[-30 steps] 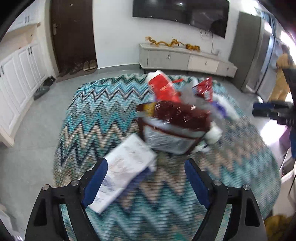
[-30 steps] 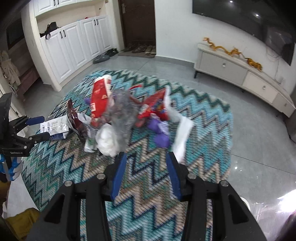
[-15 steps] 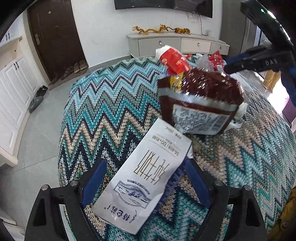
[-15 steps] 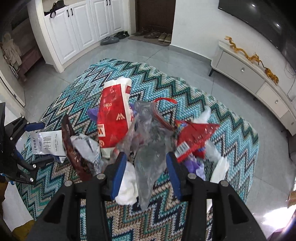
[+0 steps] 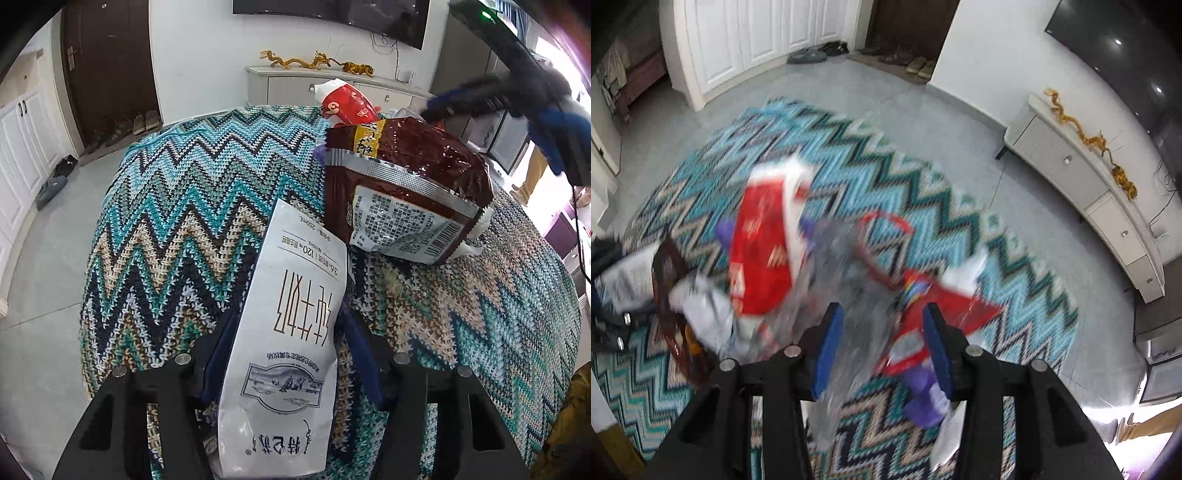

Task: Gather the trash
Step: 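Grasp the white milk carton with the left tool while the right tool grasps the clear plastic bag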

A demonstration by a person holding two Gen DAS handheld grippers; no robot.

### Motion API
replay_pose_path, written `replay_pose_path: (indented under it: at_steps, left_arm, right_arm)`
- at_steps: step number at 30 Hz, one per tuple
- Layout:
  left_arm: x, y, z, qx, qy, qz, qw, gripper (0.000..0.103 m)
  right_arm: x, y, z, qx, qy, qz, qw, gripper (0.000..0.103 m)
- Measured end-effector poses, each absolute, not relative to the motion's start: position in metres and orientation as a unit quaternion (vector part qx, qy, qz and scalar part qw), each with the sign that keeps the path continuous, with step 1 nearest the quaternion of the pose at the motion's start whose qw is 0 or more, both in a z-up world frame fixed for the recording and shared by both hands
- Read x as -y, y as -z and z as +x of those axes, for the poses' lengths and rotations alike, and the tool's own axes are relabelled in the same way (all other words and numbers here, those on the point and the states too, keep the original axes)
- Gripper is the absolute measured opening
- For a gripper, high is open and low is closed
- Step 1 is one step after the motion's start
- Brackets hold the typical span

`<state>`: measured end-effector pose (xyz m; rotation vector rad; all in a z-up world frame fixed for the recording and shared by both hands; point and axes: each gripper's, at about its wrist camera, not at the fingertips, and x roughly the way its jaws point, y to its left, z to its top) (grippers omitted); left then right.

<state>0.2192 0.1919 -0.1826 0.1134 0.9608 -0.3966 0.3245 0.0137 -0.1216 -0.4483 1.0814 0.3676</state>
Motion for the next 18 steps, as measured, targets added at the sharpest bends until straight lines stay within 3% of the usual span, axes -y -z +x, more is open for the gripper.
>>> replay_pose_path:
  at_steps: [10, 18]
  left_arm:
    - [-0.205, 0.184, 0.243, -0.495, 0.192, -0.001, 0.847, 0.055]
    - [-0.201, 0.185, 0.263, -0.523, 0.192, 0.016, 0.830, 0.060]
  right_arm:
    - [-0.042, 0.145, 0.385, -0.582, -0.189, -0.181, 0.770, 0.043]
    - [-0.045, 0.174, 0.404, -0.640, -0.186, -0.178, 0.724, 0.043]
